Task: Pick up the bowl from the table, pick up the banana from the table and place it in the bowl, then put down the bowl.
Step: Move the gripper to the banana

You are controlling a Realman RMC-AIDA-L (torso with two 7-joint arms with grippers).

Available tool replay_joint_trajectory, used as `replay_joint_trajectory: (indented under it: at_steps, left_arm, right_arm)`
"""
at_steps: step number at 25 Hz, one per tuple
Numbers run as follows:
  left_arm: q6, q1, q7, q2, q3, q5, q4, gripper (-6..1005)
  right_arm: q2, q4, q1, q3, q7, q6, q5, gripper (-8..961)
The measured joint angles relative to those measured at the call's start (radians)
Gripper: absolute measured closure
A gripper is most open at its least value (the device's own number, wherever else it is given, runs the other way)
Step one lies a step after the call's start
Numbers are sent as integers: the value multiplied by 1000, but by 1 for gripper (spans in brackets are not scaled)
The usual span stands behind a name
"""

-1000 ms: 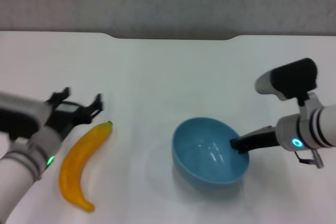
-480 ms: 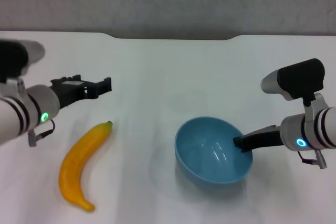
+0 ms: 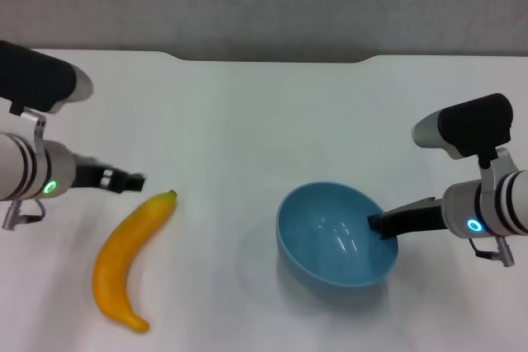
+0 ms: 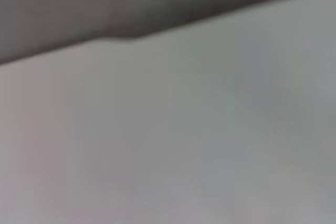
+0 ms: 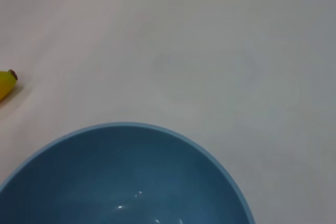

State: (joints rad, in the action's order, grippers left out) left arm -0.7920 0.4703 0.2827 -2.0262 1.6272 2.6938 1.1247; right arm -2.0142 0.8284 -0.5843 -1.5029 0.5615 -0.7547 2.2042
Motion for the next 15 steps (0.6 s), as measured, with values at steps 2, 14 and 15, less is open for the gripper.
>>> replay_joint_trajectory:
  at_steps: [2,14,15]
  left_arm:
    - [-55,20,-63,-2,-19,92,0,130]
    - [-157,30,-74,-5,-118,59,51,129]
    - [-153,29,-76,-5,-121,58,55,129]
  right_arm:
    - [0,0,0,0,-2,2,0,915]
    - [2,43,9,-27,-10,10,2,916]
    - [3,52,12,-32,-10,7,3,916]
